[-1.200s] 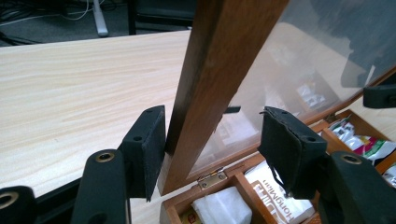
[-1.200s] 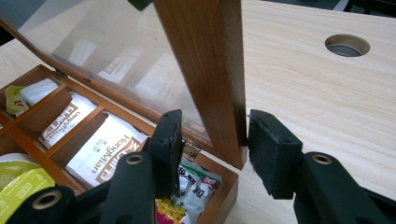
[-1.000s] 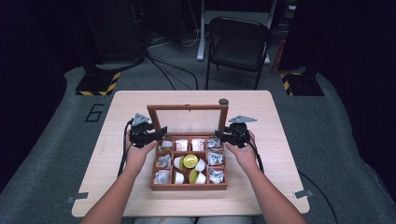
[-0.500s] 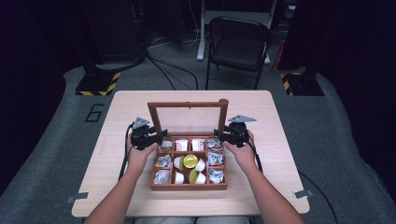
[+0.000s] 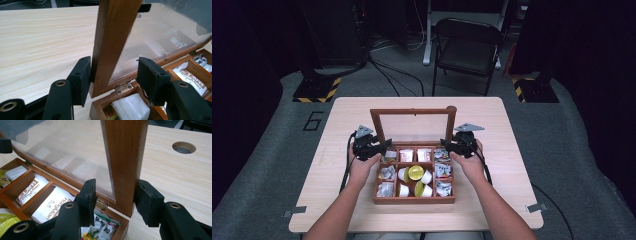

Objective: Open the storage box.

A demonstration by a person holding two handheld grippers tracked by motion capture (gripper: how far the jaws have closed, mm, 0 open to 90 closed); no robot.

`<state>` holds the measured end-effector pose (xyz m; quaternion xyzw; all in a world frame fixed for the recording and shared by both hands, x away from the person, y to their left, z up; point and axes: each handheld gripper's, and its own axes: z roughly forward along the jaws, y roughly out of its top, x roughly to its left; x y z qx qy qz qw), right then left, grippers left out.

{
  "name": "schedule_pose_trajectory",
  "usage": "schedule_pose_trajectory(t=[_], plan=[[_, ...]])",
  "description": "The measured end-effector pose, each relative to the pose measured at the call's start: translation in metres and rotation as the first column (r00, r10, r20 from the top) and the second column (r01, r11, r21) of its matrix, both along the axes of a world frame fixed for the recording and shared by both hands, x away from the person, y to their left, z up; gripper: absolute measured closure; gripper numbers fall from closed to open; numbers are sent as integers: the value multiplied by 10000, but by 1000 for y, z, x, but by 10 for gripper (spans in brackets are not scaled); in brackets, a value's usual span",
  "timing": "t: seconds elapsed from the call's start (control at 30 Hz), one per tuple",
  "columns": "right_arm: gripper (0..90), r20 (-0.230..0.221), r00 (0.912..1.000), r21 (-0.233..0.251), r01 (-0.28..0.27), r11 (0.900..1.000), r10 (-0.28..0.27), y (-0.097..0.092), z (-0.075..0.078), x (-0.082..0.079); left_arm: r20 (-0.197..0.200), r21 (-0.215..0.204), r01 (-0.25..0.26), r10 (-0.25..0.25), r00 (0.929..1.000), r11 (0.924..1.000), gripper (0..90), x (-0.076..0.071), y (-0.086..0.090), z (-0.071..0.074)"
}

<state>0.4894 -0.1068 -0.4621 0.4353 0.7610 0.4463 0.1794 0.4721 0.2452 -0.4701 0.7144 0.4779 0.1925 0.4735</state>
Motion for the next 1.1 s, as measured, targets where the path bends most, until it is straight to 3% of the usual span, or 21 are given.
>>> schedule_pose_trajectory(t=[0.43,0.63,0.83,1.1], plan=[[529,-202,9998,-173,55,9998,-59,4,2,6,-176,325,-34,40,9998,9995,495,5,0,1],[541,-271,9996,-281,68,9996,-76,4,2,10,-196,224,-235,240,9995,9995,510,9,0,-2],[547,-327,9994,-39,65,10000,-66,2,-1,14,-283,-20,-222,221,9994,9998,528,13,2,-4],[552,-785,9969,146,57,9999,-45,1,0,21,-445,-75,-324,321,9985,9994,529,18,1,-5]])
